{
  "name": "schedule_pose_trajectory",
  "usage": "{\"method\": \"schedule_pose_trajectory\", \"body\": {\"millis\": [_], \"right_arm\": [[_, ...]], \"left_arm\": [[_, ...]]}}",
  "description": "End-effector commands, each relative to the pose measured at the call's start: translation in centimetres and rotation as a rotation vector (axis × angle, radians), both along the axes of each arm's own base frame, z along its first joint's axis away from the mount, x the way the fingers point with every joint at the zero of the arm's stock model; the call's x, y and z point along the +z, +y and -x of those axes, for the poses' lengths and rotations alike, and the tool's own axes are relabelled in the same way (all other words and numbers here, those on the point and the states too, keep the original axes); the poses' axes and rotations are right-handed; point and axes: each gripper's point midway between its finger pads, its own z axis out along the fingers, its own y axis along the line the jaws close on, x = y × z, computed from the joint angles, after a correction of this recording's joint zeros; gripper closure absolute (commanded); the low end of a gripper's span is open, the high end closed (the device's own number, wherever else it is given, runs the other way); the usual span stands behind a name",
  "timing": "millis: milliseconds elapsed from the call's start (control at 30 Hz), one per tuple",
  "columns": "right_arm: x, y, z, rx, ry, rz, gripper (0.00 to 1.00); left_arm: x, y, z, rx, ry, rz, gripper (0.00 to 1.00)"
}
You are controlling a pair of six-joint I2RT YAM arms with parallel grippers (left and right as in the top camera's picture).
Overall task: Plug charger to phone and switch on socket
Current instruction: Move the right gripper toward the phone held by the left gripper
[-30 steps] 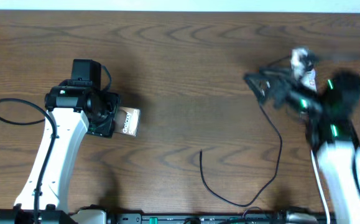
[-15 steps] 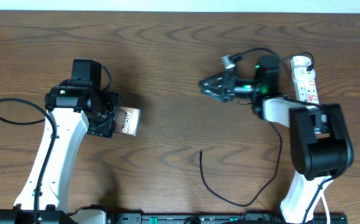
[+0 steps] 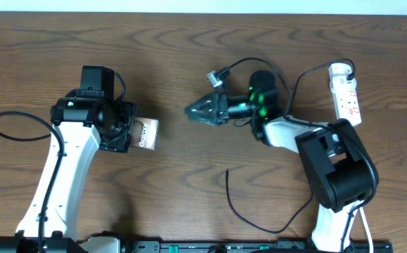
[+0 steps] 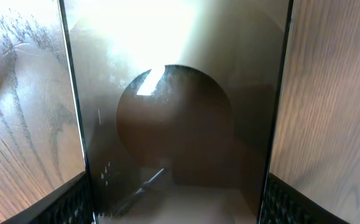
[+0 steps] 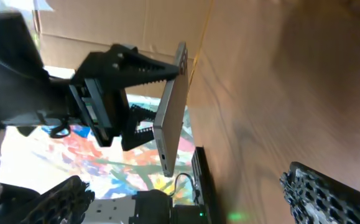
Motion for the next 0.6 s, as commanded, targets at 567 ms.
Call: {"method": "schedule_pose_trajectory", "body": {"millis": [567], "right_arm": [[0.0,6.8,2.8,-0.059,-0.05,0.027,0.01]], "left_arm": [[0.5,-0.3,-0.6,0.2,-0.005,0.051,0.93]]}}
